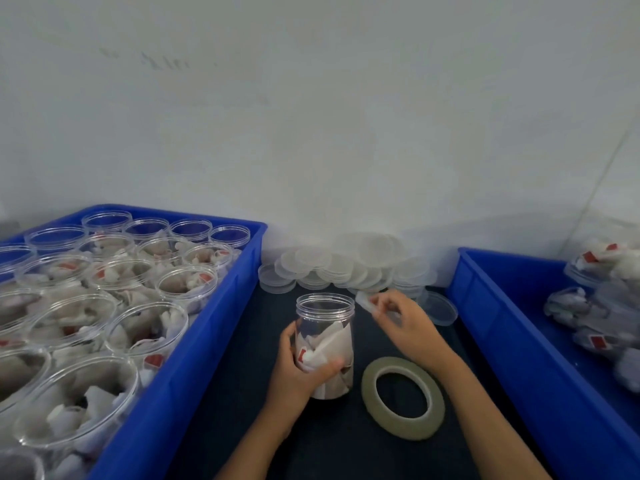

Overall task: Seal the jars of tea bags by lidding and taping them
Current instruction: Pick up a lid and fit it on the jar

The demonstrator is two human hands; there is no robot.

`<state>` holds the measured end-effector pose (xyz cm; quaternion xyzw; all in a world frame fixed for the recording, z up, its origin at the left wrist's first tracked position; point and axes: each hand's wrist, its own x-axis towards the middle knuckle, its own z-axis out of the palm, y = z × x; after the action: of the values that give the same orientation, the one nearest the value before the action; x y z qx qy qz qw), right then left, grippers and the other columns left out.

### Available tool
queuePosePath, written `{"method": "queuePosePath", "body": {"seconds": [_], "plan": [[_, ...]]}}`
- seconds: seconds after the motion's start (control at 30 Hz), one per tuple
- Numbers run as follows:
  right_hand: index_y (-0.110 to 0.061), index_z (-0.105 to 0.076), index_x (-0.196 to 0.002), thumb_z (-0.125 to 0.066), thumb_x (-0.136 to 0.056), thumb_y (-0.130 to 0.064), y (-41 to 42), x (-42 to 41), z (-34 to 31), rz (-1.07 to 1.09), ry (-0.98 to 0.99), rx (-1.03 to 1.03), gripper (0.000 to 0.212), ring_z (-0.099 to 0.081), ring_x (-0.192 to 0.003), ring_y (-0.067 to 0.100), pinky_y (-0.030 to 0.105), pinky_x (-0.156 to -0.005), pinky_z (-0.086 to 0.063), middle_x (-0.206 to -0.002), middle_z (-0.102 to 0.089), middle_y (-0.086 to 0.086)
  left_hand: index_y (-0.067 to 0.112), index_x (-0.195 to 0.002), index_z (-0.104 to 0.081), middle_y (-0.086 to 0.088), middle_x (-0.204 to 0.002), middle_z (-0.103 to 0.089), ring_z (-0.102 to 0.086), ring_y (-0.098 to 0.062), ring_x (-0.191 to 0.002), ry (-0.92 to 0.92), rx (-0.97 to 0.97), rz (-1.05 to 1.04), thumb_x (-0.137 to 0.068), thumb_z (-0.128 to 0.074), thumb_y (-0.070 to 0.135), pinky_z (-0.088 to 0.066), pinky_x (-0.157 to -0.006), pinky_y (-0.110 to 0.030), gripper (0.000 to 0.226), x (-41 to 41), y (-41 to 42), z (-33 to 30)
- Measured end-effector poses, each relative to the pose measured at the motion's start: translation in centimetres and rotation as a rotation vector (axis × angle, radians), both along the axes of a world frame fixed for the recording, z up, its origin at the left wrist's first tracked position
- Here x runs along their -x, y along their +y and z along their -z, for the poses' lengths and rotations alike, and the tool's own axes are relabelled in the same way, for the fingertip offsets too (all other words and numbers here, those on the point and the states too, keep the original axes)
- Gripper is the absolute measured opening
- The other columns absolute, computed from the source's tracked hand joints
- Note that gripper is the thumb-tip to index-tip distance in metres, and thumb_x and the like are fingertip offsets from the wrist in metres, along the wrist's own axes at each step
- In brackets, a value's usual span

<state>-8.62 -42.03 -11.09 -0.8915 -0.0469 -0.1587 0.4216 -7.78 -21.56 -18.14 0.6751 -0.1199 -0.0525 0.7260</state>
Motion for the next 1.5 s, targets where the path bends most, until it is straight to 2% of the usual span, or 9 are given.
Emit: {"method": "queuePosePath", "body": {"seconds": [0.17,0.33,0.53,0.73,0.87,1.03,1.23,1.4,1.5], "plan": [[-0.001,-0.056,-0.09,-0.052,-0.097,-0.015,0.9,5.1,1.2,0.165,-0.211,-0.42,0.016,-0.068,-0.077,0.016,0.021,-0.068,-0.054,-0.082,-0.07,0.009,0.042,-0.111,-0.034,0.013,-0.115,-0.051,-0.058,-0.008,-0.102,-0.045,-0.034,-0.052,-0.061,-0.089,0.026,-0.054,-0.084,-0.032,0.076,0.1,-0.3,0.5],[-0.003,-0.062,-0.094,-0.053,-0.095,-0.028,3.1,6.0,3.6,0.347,-0.051,-1.158,0.027,-0.07,-0.068,0.017,0.029,-0.056,-0.058,-0.074,-0.072,0.003,0.04,-0.11,-0.035,0.003,-0.119,-0.052,-0.059,-0.017,-0.107,-0.113,-0.041,-0.072,-0.06,-0.092,0.015,-0.054,-0.09,-0.045,0.079,0.2,-0.2,0.6],[-0.005,-0.061,-0.111,-0.055,-0.095,-0.026,4.3,5.0,3.1,0.2,0.05,-1.927,0.027,-0.06,-0.085,0.016,0.028,-0.063,-0.054,-0.102,-0.061,0.01,0.051,-0.109,-0.045,0.006,-0.114,-0.059,-0.063,-0.003,-0.098,-0.206,-0.064,0.001,-0.049,-0.094,0.02,-0.056,-0.075,-0.024,0.084,0.6,-0.2,0.3],[-0.008,-0.062,-0.094,-0.055,-0.095,-0.022,5.1,3.9,1.0,0.263,0.102,-1.571,0.016,-0.059,-0.094,0.024,0.039,-0.091,-0.048,-0.102,-0.062,0.013,0.029,-0.121,-0.052,0.008,-0.113,-0.058,-0.063,-0.008,-0.1,-0.271,-0.08,0.029,-0.044,-0.093,0.038,-0.055,-0.079,-0.026,0.087,1.1,-0.1,0.2],[-0.002,-0.066,-0.105,-0.055,-0.096,-0.016,4.9,3.5,-0.1,0.376,0.225,-1.202,0.02,-0.062,-0.083,0.024,0.033,-0.07,-0.053,-0.098,-0.065,0.015,0.035,-0.124,-0.053,0.004,-0.124,-0.047,-0.056,0.001,-0.105,-0.317,-0.117,0.039,-0.046,-0.095,0.033,-0.051,-0.084,-0.018,0.088,1.2,0.1,0.0],[-0.009,-0.072,-0.103,-0.054,-0.096,-0.019,4.7,3.1,-1.0,0.431,0.263,-0.836,0.022,-0.066,-0.1,0.037,0.046,-0.09,-0.053,-0.104,-0.07,0.019,0.045,-0.127,-0.052,0.011,-0.129,-0.036,-0.048,0.013,-0.107,-0.319,-0.127,0.108,-0.049,-0.094,0.038,-0.047,-0.085,-0.009,0.089,1.2,0.0,-0.5],[-0.052,-0.035,-0.141,-0.043,-0.086,-0.067,4.0,4.3,0.7,-0.08,0.082,-0.453,0.057,-0.043,-0.118,-0.017,0.02,-0.093,-0.042,-0.132,-0.041,-0.035,0.048,-0.127,-0.052,0.006,-0.128,-0.038,-0.051,0.01,-0.105,-0.296,-0.12,0.122,-0.047,-0.086,0.05,-0.048,-0.084,-0.011,0.087,0.9,0.3,-0.4],[-0.052,-0.045,-0.134,-0.057,-0.088,-0.05,3.7,5.2,1.7,-0.06,-0.048,-0.442,0.047,-0.06,-0.109,0.011,0.042,-0.093,-0.054,-0.117,-0.054,-0.009,0.048,-0.129,-0.053,0.009,-0.132,-0.042,-0.053,0.0,-0.115,-0.317,-0.122,0.159,-0.048,-0.089,0.045,-0.051,-0.091,-0.022,0.089,1.0,0.4,-0.2],[-0.046,-0.043,-0.138,-0.054,-0.095,-0.038,4.0,5.4,2.7,0.02,-0.055,-0.519,0.045,-0.059,-0.112,0.012,0.031,-0.087,-0.056,-0.124,-0.055,-0.003,0.047,-0.141,-0.038,0.017,-0.137,-0.042,-0.051,-0.003,-0.122,-0.205,-0.035,0.077,-0.051,-0.092,0.033,-0.054,-0.092,-0.031,0.106,1.3,0.1,-0.1]]}}
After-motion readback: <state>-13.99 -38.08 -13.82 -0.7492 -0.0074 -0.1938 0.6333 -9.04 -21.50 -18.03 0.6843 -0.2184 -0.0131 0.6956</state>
